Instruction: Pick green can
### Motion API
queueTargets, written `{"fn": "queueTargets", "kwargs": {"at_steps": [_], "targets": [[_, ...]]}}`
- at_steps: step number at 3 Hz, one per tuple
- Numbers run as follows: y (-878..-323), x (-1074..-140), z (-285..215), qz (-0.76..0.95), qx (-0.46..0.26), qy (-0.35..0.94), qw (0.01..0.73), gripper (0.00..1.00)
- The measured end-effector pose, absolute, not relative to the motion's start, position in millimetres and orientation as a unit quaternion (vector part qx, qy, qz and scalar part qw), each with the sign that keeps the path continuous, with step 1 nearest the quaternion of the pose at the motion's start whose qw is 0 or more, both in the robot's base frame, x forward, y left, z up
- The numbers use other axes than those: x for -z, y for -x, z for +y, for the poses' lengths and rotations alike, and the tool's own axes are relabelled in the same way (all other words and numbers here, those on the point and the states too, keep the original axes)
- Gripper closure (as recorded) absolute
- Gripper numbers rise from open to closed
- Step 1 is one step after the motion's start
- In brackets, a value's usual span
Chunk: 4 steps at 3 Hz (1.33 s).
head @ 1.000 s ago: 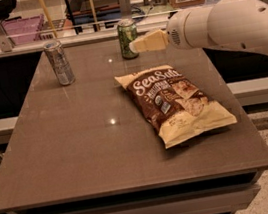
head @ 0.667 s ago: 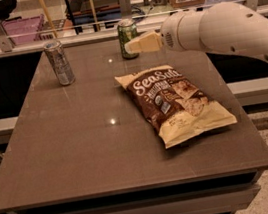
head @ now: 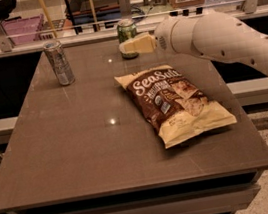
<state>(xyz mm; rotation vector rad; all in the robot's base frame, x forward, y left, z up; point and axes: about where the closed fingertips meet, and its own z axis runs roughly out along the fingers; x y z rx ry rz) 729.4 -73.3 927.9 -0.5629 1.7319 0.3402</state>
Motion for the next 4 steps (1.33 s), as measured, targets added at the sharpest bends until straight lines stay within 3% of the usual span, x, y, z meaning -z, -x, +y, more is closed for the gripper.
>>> {"fn": "queueTargets", "kwargs": {"at_steps": [4], "targets": [[-796,-913,-43,0.744,-0.183,0.27,0.584,0.0]]}}
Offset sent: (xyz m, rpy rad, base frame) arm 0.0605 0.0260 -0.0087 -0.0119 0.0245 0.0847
